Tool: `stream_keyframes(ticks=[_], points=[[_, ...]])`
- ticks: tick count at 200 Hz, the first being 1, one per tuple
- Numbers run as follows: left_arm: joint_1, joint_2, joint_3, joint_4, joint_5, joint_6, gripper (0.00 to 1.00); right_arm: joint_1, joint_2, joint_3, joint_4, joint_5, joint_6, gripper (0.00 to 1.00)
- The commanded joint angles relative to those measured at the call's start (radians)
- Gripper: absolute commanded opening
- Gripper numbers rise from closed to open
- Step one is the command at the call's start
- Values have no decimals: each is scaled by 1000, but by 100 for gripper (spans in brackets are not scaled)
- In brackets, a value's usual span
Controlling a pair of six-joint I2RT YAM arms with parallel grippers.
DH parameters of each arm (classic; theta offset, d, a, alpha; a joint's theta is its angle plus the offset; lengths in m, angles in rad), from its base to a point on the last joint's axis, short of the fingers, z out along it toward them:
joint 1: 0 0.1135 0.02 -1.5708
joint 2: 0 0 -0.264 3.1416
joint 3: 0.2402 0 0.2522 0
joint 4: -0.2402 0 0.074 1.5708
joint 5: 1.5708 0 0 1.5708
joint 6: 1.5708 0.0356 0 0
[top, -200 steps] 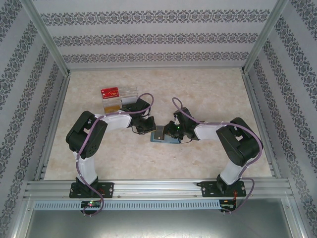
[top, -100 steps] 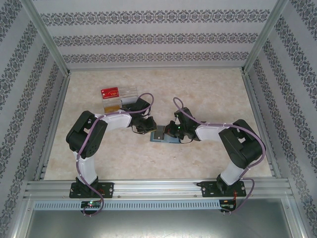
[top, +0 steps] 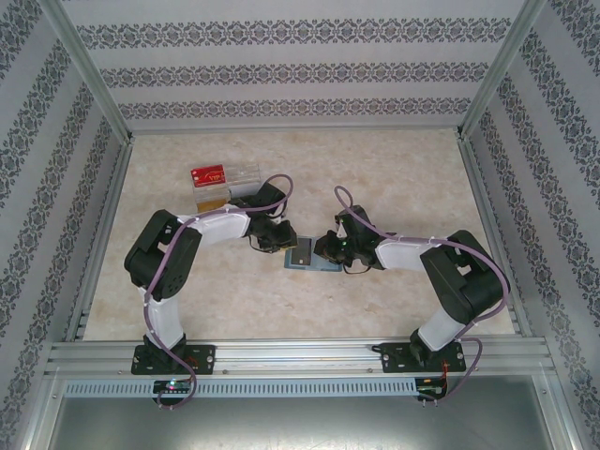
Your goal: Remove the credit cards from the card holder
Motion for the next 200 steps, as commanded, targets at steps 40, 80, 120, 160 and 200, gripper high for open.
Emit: stream_keyframes(ticks=[40,80,120,160,200], points=[[-28,-90,-91,28,71,-43,18,26,-31,-10,-12,-56,34,22],[-37,-70,-105,26,60,-44,15,37,11,6,-23,-60,39,22],[-37,-37,-109,35,62,-47,14,43,38,18,-32,-68,35,23],[-39,-22,-126,69,89,-63,14,46,62,28,-21,-87,28,22],[-39,-5,-139,95,109,-75,12,49,74,36,-20,-89,19,21]])
